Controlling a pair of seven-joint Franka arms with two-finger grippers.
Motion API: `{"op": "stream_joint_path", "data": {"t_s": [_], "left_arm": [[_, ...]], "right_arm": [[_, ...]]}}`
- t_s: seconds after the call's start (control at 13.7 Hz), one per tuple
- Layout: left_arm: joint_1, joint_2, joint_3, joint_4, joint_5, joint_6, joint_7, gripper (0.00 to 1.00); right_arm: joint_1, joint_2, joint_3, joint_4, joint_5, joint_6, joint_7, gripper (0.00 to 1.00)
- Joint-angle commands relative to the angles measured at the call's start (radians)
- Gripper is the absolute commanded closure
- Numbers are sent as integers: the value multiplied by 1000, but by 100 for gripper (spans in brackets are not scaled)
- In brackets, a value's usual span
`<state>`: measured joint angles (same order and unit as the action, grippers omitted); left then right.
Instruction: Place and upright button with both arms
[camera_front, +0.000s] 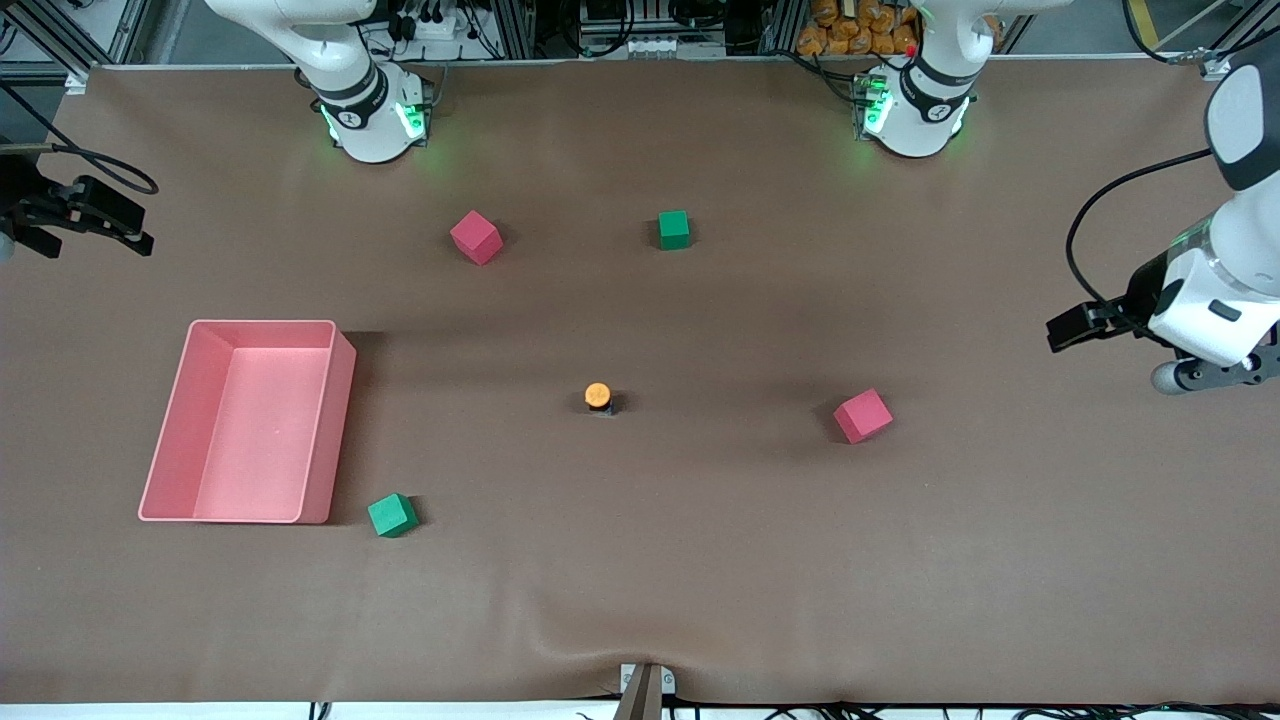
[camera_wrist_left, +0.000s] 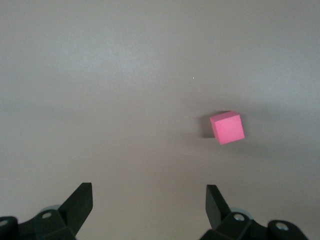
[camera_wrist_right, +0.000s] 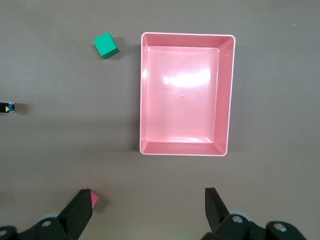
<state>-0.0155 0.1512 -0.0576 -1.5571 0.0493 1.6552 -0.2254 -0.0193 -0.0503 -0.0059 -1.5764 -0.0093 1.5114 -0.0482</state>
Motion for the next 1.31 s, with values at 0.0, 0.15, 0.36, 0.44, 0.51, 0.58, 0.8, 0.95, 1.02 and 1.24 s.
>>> {"op": "stream_joint_path", "data": {"t_s": [0.0,0.15,0.36,0.44,0.51,0.58,0.8,0.95,1.02,1.24], "left_arm": [[11,-38,-7,-26,-14,-17,26,0],[9,-52,-11,-21,-14,-20,18,0],[9,-59,-11,-5,-12,-44,15,0],[11,-61,-5,-5,-12,-63,21,0],[11,-61,-4,-3,-9,-64,21,0],[9,-65,-4,5,-6,-64,21,0],[11,-85,-4,11,-6,-66,24,0],[11,-101,-4,12,-6,-68,26,0],[9,-104,-5,12,-5,-68,27,0],[9,-117,-11,12,-3,-71,24,0]], "right_arm": [[-1,9,1,21,-17,-16,-7,0],[-2,9,1,22,-17,-16,-7,0],[-2,9,1,22,-17,-23,-7,0],[-2,9,3,22,-17,-23,-7,0],[-2,9,1,22,-17,-23,-7,0],[-2,9,1,22,-15,-23,-7,0],[-1,9,1,22,-15,-23,-7,0],[-2,9,1,22,-15,-23,-7,0],[-2,9,3,22,-15,-23,-7,0],[-4,9,1,21,-15,-25,-7,0]]}}
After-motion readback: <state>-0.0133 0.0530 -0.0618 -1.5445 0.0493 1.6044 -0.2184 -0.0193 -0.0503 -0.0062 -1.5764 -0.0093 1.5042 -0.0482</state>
